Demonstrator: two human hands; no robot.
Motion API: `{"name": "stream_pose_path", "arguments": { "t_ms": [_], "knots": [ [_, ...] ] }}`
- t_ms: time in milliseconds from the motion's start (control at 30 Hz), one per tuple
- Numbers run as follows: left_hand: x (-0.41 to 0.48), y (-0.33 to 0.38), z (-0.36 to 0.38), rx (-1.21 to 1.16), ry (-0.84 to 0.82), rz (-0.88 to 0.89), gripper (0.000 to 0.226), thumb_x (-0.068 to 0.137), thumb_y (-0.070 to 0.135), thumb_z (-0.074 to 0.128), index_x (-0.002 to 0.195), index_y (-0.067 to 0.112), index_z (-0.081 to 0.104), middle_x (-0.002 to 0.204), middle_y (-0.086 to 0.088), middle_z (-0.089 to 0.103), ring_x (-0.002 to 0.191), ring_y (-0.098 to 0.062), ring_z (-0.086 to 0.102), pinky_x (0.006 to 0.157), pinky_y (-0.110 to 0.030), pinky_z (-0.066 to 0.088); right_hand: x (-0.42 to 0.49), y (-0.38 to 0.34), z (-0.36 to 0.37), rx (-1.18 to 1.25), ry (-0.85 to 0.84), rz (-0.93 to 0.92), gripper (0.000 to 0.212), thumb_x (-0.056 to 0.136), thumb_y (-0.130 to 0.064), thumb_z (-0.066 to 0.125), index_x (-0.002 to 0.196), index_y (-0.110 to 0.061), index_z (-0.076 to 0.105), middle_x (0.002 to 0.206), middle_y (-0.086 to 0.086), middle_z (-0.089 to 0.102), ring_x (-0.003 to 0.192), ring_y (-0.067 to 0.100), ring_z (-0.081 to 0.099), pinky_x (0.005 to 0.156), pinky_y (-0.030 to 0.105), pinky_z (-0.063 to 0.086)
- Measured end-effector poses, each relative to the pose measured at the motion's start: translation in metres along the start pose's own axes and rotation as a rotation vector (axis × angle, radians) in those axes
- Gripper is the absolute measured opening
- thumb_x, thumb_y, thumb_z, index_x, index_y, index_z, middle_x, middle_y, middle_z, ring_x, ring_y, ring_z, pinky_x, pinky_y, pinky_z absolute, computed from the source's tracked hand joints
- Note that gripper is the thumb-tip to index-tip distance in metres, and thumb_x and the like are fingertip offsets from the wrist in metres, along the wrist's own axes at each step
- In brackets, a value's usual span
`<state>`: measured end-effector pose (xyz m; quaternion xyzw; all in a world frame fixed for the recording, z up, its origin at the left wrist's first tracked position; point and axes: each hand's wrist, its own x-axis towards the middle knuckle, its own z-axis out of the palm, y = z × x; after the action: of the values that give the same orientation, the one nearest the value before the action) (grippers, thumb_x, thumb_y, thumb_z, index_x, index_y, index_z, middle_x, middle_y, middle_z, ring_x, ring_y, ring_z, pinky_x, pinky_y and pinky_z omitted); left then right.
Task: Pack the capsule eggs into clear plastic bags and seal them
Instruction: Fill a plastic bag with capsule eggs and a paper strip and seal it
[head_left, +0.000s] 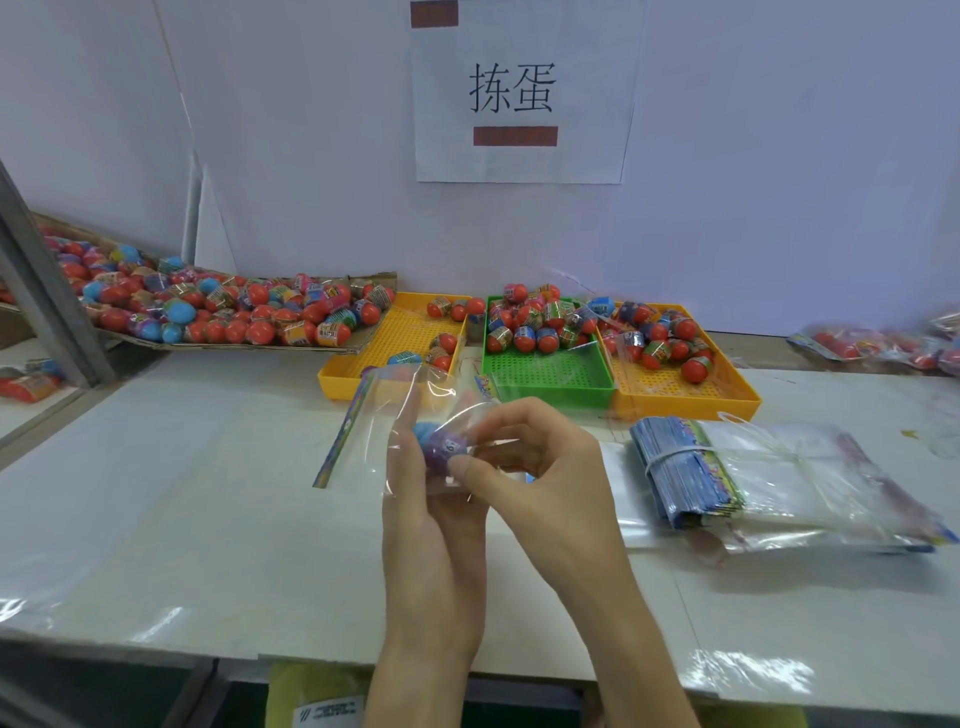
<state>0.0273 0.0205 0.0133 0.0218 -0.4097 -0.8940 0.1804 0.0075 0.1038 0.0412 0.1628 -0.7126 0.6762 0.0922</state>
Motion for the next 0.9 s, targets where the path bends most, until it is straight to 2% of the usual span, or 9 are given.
{"name": "stream_pose_path", "arguments": {
  "t_ms": [67, 200, 300, 433, 567, 633, 733, 800, 900],
  "knots": [
    [-0.002, -0.001, 0.001, -0.001, -0.016, -0.014, 0.043, 0.107, 0.043, 0.037, 0.109, 0.029, 0.078, 0.117, -0.012, 0.073, 0.108, -0.023, 0.071, 0.084, -0.031, 0.059, -0.001, 0.001, 0.001, 0.007, 0.040, -0.019, 0.028, 0.073, -0.004, 0.085, 0.080, -0.026, 0.069, 0.083, -0.008, 0.073, 0.076, 0.014, 0.070, 0.071, 0.021, 0.055],
    [-0.004, -0.002, 0.003, -0.043, -0.015, -0.047, 0.043, 0.104, 0.045, 0.042, 0.122, 0.021, 0.073, 0.128, -0.014, 0.069, 0.125, -0.028, 0.063, 0.105, -0.042, 0.046, -0.002, 0.003, 0.004, -0.013, 0.076, -0.101, 0.027, 0.076, -0.002, 0.082, 0.087, -0.023, 0.068, 0.088, -0.011, 0.073, 0.086, 0.008, 0.071, 0.075, 0.016, 0.053],
    [-0.003, -0.001, 0.004, -0.078, -0.040, -0.040, 0.047, 0.101, 0.049, 0.043, 0.120, 0.019, 0.073, 0.130, -0.014, 0.067, 0.128, -0.028, 0.060, 0.105, -0.041, 0.046, -0.002, 0.004, 0.002, -0.027, -0.001, -0.176, 0.024, 0.083, 0.004, 0.072, 0.090, -0.019, 0.067, 0.089, -0.006, 0.073, 0.092, 0.013, 0.071, 0.080, 0.022, 0.055],
    [-0.001, 0.002, 0.003, -0.120, -0.089, -0.037, 0.051, 0.101, 0.052, 0.040, 0.138, 0.024, 0.060, 0.137, -0.010, 0.064, 0.131, -0.024, 0.059, 0.103, -0.040, 0.046, -0.003, 0.005, 0.001, -0.114, -0.147, -0.224, 0.030, 0.088, 0.004, 0.051, 0.085, -0.024, 0.060, 0.086, 0.000, 0.071, 0.090, 0.022, 0.067, 0.082, 0.048, 0.051],
    [0.000, 0.003, 0.001, -0.126, -0.061, -0.076, 0.055, 0.099, 0.051, 0.041, 0.147, 0.024, 0.048, 0.138, -0.010, 0.064, 0.130, -0.027, 0.059, 0.110, -0.045, 0.040, -0.003, 0.006, 0.005, -0.265, -0.261, -0.242, 0.032, 0.081, -0.001, 0.044, 0.086, -0.030, 0.057, 0.089, -0.010, 0.068, 0.095, 0.015, 0.062, 0.099, 0.043, 0.040],
    [0.001, 0.002, 0.000, -0.154, 0.002, -0.071, 0.056, 0.096, 0.049, 0.047, 0.143, 0.020, 0.052, 0.135, -0.013, 0.065, 0.127, -0.030, 0.062, 0.108, -0.045, 0.042, -0.002, 0.004, 0.001, -0.235, -0.301, -0.220, 0.035, 0.081, 0.007, 0.045, 0.087, -0.022, 0.063, 0.093, -0.007, 0.071, 0.096, 0.015, 0.065, 0.090, 0.034, 0.046],
    [0.005, 0.002, -0.004, -0.227, 0.081, -0.059, 0.049, 0.095, 0.046, 0.052, 0.133, 0.017, 0.059, 0.130, -0.016, 0.068, 0.120, -0.032, 0.066, 0.105, -0.046, 0.046, 0.011, -0.003, -0.023, -0.212, -0.195, -0.221, 0.037, 0.081, 0.020, 0.047, 0.081, -0.009, 0.070, 0.097, -0.004, 0.076, 0.096, 0.008, 0.070, 0.086, 0.022, 0.051],
    [0.008, 0.002, -0.006, -0.259, 0.100, -0.072, 0.043, 0.098, 0.046, 0.050, 0.131, 0.020, 0.058, 0.128, -0.014, 0.070, 0.118, -0.034, 0.067, 0.104, -0.049, 0.046, 0.033, -0.012, -0.054, -0.283, -0.059, -0.235, 0.036, 0.083, 0.017, 0.052, 0.077, -0.014, 0.071, 0.091, -0.006, 0.076, 0.089, 0.008, 0.071, 0.082, 0.023, 0.054],
    [0.008, 0.003, -0.006, -0.290, 0.096, -0.090, 0.046, 0.098, 0.046, 0.050, 0.135, 0.019, 0.056, 0.128, -0.013, 0.070, 0.117, -0.036, 0.067, 0.106, -0.051, 0.044, 0.084, -0.018, -0.111, -0.525, 0.106, -0.152, 0.032, 0.083, 0.004, 0.059, 0.072, -0.023, 0.073, 0.075, -0.005, 0.073, 0.068, 0.018, 0.065, 0.056, 0.016, 0.046]
  ]
}}
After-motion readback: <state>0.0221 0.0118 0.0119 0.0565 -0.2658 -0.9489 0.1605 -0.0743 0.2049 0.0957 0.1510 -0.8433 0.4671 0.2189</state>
